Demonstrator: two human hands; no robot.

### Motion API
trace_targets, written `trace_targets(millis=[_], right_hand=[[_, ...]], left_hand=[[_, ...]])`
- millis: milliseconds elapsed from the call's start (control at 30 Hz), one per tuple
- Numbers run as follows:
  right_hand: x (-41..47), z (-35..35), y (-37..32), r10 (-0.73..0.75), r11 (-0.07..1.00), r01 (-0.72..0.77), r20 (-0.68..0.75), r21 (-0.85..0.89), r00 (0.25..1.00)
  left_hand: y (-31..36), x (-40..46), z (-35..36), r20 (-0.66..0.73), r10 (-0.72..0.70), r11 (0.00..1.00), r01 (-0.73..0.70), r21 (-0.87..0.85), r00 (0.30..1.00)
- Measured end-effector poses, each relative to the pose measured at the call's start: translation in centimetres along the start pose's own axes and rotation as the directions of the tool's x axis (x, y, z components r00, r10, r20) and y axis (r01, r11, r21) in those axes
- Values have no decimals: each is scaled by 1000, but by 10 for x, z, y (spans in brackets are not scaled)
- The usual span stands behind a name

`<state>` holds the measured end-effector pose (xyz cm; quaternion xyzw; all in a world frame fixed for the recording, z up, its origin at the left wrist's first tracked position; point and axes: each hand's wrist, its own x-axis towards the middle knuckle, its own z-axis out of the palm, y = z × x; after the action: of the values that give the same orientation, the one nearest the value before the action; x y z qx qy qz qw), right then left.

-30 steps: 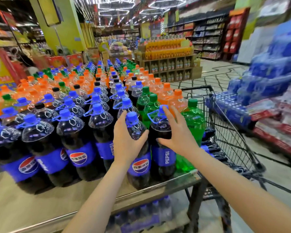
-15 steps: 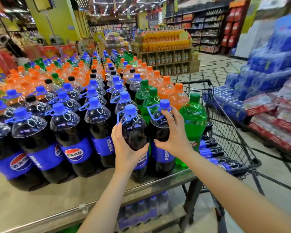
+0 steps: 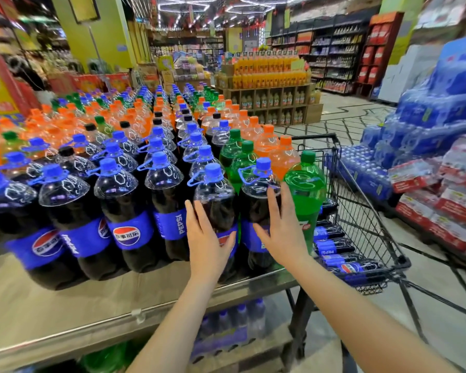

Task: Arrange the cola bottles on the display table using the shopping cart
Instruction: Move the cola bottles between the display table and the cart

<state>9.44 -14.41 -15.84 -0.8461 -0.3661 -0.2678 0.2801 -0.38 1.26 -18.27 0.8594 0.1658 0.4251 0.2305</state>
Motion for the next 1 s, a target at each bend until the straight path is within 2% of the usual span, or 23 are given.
trace_targets(millis=[67,200,367,567,700,900,1000], right_hand=[[-25,0,8,14,1000,-15,75,5,997],[-83,-8,37,-30,998,45,333,-39,943],[-137,-41,84,-1,976,110,499,-190,866],[-193,-109,169,16,978,95,520,-187,854],[-221,-156,227,63,981,53,565,-186,823],[-253,-208,308,145,988,-83,591,-130,793],[-258,-219,344,199,978,-109,639,-178,743]], left_hand=[[-6,-22,-1,73,46,990,-55,128,996],[-19,-78,-4,334,59,944,-161,287,941],[2,-119,13,417,203,916,-323,239,886],[78,-160,60,487,244,899,-384,210,838],[137,-185,93,580,192,887,-393,243,792],[196,-201,142,605,213,870,-430,240,768],[223,-191,164,594,235,857,-452,246,769]])
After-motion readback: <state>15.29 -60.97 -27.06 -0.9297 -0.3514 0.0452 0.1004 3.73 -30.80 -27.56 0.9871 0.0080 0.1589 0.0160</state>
